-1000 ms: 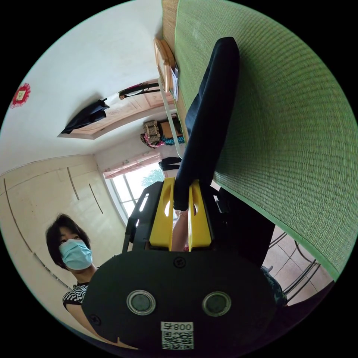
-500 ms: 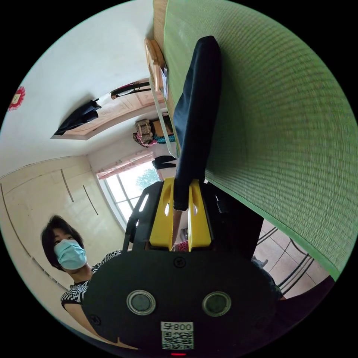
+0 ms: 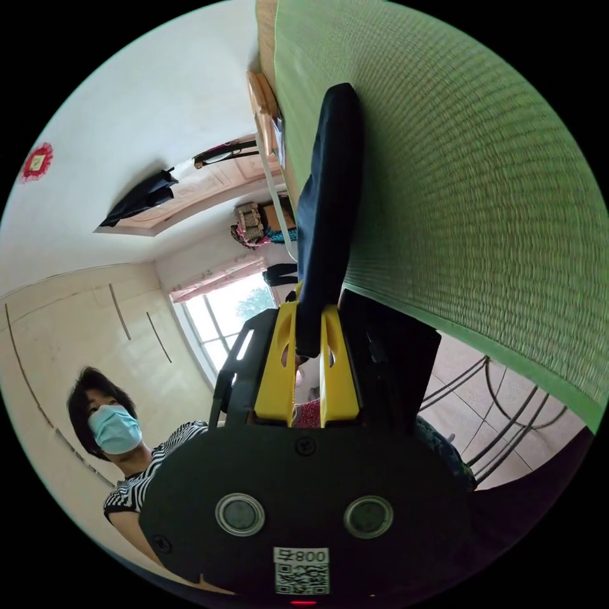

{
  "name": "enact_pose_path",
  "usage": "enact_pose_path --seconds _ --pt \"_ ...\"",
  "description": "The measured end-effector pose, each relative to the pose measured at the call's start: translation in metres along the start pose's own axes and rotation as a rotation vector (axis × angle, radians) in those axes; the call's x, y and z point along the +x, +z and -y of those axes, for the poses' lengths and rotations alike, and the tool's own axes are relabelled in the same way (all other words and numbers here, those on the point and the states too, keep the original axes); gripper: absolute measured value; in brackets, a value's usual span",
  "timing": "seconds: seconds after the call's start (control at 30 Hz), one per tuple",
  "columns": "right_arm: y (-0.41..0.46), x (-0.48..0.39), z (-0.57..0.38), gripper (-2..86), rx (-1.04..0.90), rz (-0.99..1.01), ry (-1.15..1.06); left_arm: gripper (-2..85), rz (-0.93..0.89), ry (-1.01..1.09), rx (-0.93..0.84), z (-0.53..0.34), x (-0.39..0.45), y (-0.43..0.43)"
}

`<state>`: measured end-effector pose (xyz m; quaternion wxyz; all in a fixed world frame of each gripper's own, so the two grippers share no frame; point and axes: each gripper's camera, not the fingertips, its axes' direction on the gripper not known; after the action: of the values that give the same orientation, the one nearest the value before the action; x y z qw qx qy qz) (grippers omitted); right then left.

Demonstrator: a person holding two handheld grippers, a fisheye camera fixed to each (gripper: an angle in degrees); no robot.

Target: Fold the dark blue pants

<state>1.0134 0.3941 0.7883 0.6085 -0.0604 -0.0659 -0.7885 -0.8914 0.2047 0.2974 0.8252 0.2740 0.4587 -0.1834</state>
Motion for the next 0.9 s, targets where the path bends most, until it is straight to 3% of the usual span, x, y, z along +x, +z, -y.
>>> enact_pose_path --seconds 0.5,0.9 --pt "-0.037 -0.157 -0.061 6.4 0.139 0.151 -0.141 7.3 0.055 0.168 -0.098 -0.048 0.103 0.218" --pt "-0.144 -0.329 -0.096 5.7 0.363 0.172 -0.273 7.2 0.069 0.314 -0.289 -0.071 0.207 0.517"
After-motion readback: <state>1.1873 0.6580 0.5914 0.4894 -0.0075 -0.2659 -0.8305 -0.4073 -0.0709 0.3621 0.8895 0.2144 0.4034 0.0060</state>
